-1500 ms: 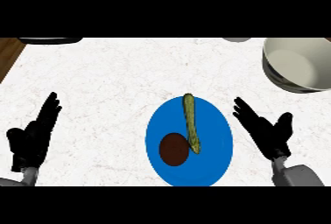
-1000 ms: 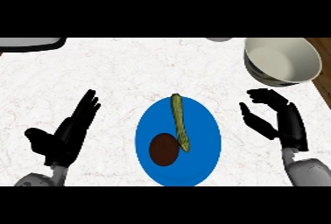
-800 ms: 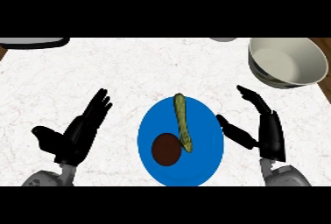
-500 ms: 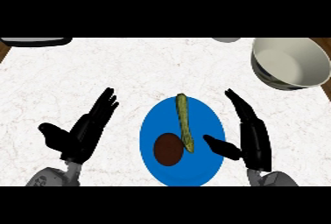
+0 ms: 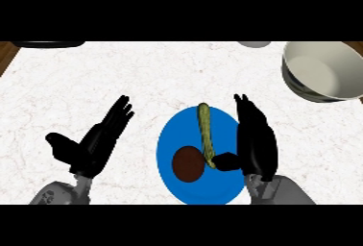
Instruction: Pick the squash from the plate and place it in the bowl
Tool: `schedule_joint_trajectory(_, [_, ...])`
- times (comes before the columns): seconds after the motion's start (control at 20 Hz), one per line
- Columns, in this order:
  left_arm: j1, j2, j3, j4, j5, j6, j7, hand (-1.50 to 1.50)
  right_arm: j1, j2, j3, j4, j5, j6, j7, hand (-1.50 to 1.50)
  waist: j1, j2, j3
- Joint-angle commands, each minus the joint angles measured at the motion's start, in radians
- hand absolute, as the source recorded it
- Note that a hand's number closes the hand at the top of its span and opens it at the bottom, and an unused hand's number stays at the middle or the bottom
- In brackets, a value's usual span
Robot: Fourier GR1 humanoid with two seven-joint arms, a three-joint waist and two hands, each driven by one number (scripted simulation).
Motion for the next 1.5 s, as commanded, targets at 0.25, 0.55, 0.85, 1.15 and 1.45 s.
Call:
schedule_joint_trajectory(0.25, [-0.025,-0.016,0.011,0.012,0.000,-0.027,-0.003,0.00,-0.217,0.223,-0.054,0.051,-0.022,0.345,0.433,-1.50,0.019,0.009,0.006])
schedule_joint_trajectory(0.55, [-0.033,-0.029,0.012,0.018,-0.020,-0.017,-0.004,0.00,-0.231,0.226,-0.090,0.165,-0.075,0.348,0.461,-1.50,0.022,0.010,0.007])
schedule_joint_trajectory(0.85, [-0.045,-0.048,0.010,0.037,-0.033,-0.023,-0.003,0.00,-0.238,0.227,-0.103,0.242,-0.128,0.337,0.462,-1.50,0.026,0.011,0.008])
schedule_joint_trajectory(1.15, [-0.037,-0.065,0.002,0.023,-0.056,-0.013,0.012,0.00,-0.240,0.227,-0.121,0.284,-0.133,0.356,0.437,-1.50,0.019,0.011,0.009])
schedule_joint_trajectory(1.45, [-0.033,-0.065,0.038,0.082,-0.047,-0.061,-0.020,0.00,-0.220,0.227,-0.075,0.271,-0.115,0.345,0.460,-1.50,0.010,0.010,0.008])
